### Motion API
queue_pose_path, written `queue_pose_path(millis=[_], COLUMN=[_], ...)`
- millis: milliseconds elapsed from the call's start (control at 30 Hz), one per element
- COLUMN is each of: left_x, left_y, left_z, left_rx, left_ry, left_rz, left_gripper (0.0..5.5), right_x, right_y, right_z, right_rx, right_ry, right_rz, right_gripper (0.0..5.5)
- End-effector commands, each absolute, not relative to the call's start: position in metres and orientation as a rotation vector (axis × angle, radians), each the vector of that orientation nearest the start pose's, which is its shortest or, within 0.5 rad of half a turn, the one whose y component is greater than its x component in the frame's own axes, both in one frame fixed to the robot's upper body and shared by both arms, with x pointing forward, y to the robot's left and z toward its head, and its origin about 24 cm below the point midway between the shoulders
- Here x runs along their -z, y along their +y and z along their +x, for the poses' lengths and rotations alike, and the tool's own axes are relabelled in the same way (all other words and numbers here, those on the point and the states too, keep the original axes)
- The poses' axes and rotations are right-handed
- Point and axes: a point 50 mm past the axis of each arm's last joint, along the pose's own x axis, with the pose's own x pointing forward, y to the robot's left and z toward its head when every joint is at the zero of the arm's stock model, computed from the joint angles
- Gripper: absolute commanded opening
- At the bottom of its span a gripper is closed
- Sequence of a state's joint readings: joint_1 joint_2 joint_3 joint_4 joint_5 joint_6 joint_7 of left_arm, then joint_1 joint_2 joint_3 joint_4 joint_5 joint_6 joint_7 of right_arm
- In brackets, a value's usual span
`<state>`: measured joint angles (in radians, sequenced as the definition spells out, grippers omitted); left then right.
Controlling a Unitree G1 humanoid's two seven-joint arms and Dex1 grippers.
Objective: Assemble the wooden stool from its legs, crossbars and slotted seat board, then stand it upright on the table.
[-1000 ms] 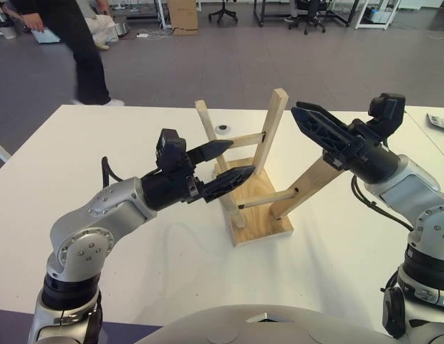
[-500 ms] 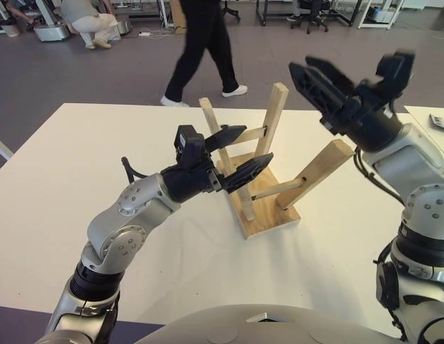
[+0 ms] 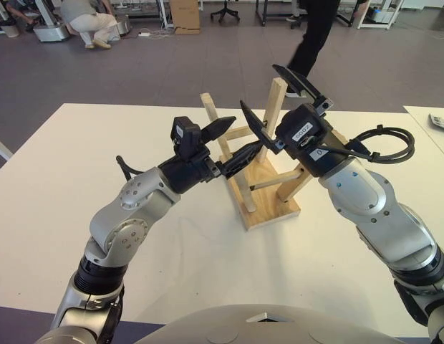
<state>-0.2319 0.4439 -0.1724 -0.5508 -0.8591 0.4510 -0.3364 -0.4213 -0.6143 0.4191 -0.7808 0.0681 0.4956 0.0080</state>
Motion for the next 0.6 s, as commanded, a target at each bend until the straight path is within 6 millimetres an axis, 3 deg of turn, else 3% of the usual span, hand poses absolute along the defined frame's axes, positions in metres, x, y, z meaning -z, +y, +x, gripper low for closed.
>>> queue_pose_path(millis=[33, 133, 200, 467, 600], left_x=[-0.129, -0.136, -0.148, -0.197, -0.227], left_y=[0.102, 0.099, 0.097, 0.094, 0.107], left_z=[0.236, 0.237, 0.24, 0.247, 0.256], left_rx=[0.924, 0.934, 0.939, 1.003, 0.888], left_ry=[0.108, 0.066, 0.007, -0.288, -0.504], left_rz=[-0.189, -0.202, -0.232, -0.468, -0.574], left_gripper=[4.46, 4.46, 4.46, 4.46, 4.46], right_x=[-0.162, -0.216, -0.234, -0.217, -0.193], right_y=[-0.091, -0.09, -0.096, -0.118, -0.108], right_z=[0.238, 0.239, 0.241, 0.254, 0.247], right_rx=[-0.605, -0.569, -0.52, -0.291, -0.379], right_ry=[-0.166, -0.42, -0.506, -0.436, -0.387], right_rz=[-0.39, -0.138, -0.104, -0.32, -0.526], right_gripper=[3.44, 3.44, 3.44, 3.44, 3.44])
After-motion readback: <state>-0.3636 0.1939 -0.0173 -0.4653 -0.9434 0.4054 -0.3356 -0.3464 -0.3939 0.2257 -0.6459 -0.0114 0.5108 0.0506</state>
